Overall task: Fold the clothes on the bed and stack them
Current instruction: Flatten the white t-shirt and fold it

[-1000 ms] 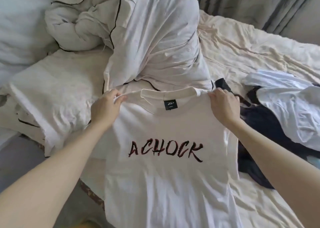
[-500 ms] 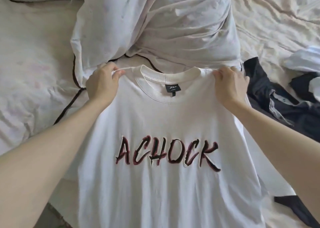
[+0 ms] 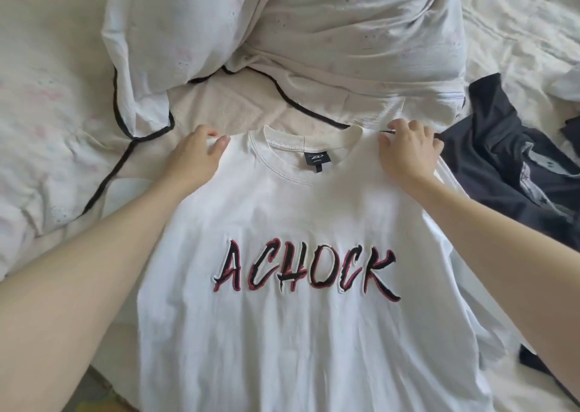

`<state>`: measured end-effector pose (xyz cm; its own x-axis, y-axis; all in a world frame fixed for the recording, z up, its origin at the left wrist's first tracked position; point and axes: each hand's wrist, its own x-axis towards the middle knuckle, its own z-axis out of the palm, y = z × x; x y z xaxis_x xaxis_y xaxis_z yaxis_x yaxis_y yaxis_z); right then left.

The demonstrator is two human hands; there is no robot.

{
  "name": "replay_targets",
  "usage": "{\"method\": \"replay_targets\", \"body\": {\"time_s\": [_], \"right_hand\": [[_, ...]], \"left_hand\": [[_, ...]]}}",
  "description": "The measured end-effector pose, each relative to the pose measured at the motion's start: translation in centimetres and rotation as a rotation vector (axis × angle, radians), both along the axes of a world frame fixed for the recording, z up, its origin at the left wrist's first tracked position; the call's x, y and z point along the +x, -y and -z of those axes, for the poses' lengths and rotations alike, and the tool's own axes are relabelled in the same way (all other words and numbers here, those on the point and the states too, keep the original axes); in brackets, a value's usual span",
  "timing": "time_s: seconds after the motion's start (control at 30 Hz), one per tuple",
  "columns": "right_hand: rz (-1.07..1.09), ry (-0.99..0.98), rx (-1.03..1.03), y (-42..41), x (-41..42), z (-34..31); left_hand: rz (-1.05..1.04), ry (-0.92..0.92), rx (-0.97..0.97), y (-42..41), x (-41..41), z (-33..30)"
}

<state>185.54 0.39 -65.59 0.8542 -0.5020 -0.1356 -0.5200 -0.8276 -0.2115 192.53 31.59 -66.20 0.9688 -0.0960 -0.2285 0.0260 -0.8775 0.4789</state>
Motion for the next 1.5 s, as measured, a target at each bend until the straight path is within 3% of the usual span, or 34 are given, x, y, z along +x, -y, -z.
{"method": "replay_targets", "body": {"time_s": [0.17, 0.3, 0.37, 0.53, 0.7, 0.9, 1.1, 1.2, 1.33, 1.5], "right_hand": [[-0.193, 0.071, 0.005, -4.7, -2.2, -0.9], [-0.369, -0.004, 0.143, -11.5, -6.0, -1.2], [-0.437, -0.051, 0.216, -15.0, -7.9, -1.0], [-0.465, -0.051, 0.341, -21.7, -11.4, -0.8], [-0.477, -0.051, 0.22, -24.9, -13.7, 0.6], [-0.318, -0.065, 0.271, -26.6, -13.5, 0.5], [-0.278, -0.072, 0.28, -28.9, -13.1, -0.4], [-0.358, -0.069, 0.232, -30.6, -12.9, -0.4], [-0.352, -0.135, 0.208, -32.7, -13.4, 0.0], [-0.451, -0.139, 0.201, -35.0, -15.9, 0.0]], "left_hand": [[-0.021, -0.099, -0.046, -4.8, -2.1, -1.5], [0.215, -0.141, 0.293, -10.7, -4.1, -2.1], [0.254, -0.133, 0.374, -12.8, -4.6, -2.3], [0.218, -0.114, 0.201, -15.1, -4.1, -2.2], [0.251, -0.057, 0.308, -15.1, -2.4, -1.1], [0.129, -0.105, -0.025, -15.5, -1.8, -2.7], [-0.111, 0.14, -0.023, -20.6, -0.8, -7.0], [-0.112, 0.199, -0.019, -22.7, -1.4, -7.2], [-0.184, -0.026, -0.25, -23.5, -4.9, -4.8], [-0.439, -0.211, -0.6, -24.8, -10.7, -2.3]]}}
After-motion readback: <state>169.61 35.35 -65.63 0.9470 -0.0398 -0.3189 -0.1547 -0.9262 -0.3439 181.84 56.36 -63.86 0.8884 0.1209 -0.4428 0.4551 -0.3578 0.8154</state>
